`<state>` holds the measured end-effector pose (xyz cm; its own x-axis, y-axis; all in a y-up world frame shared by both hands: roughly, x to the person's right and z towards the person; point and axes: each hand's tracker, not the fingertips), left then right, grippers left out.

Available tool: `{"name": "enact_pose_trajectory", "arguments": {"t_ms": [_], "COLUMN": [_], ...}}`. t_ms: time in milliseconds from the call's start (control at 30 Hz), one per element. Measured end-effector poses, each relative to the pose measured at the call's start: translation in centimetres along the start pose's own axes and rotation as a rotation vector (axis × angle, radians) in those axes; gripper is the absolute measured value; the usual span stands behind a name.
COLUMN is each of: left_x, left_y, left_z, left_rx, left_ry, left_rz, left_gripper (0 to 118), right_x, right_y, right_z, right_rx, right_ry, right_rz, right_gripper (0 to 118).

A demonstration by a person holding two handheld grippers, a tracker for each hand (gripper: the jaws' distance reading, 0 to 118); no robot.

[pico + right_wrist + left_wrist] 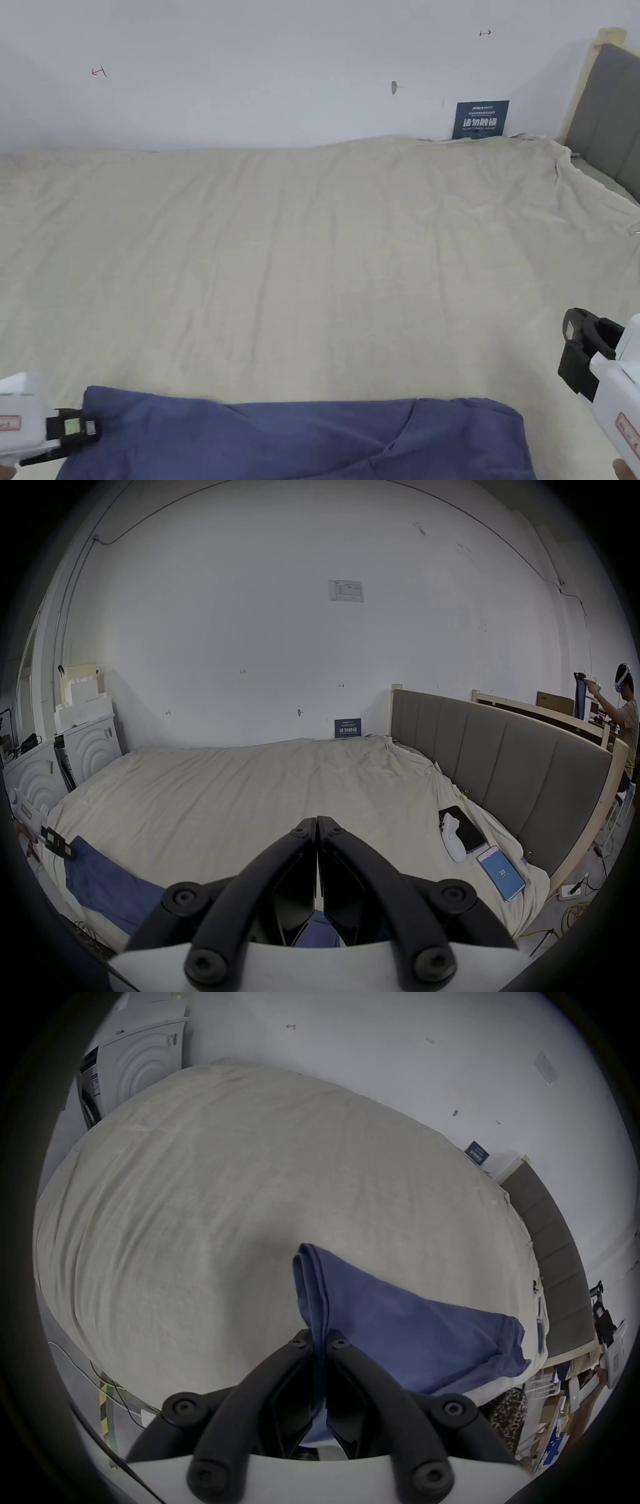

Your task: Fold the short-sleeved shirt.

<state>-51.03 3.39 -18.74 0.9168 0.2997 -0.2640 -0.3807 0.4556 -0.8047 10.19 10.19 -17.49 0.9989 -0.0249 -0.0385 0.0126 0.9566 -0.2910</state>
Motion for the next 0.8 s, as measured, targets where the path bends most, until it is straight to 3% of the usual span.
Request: {"name": "enact_pose_trajectory", "arguments": {"t_ms": [133,400,633,800], "left_x": [5.7,16.7,23.5,25.9], "left_y": [0.1,-0.5,-3.1,-5.6], "left_z": [0.3,-4.6,-12.5,-16.8], "left_rx": [-0.03,-0.115,-0.219,-0.271], "left_ry": [-0.15,-0.257,-0.246,-0.122], "left_rz": [-0.019,-0.132,-0.119,-0.189], "left_gripper": [2,2,3,7], "right_x": [0.6,2.2,3.3,4.0], "right_y": [-0.4,-0.9,-1.4,-1.3], "right_z": [0.1,0.6,1.3,2.0], "right_rx": [0.006,0.003,-0.007,-0.006], "right_ry": [0.006,0.004,-0.015,-0.026], "right_rz": [0.0,-0.023,-0.034,-0.042], "right_gripper": [0,0,0,0]}}
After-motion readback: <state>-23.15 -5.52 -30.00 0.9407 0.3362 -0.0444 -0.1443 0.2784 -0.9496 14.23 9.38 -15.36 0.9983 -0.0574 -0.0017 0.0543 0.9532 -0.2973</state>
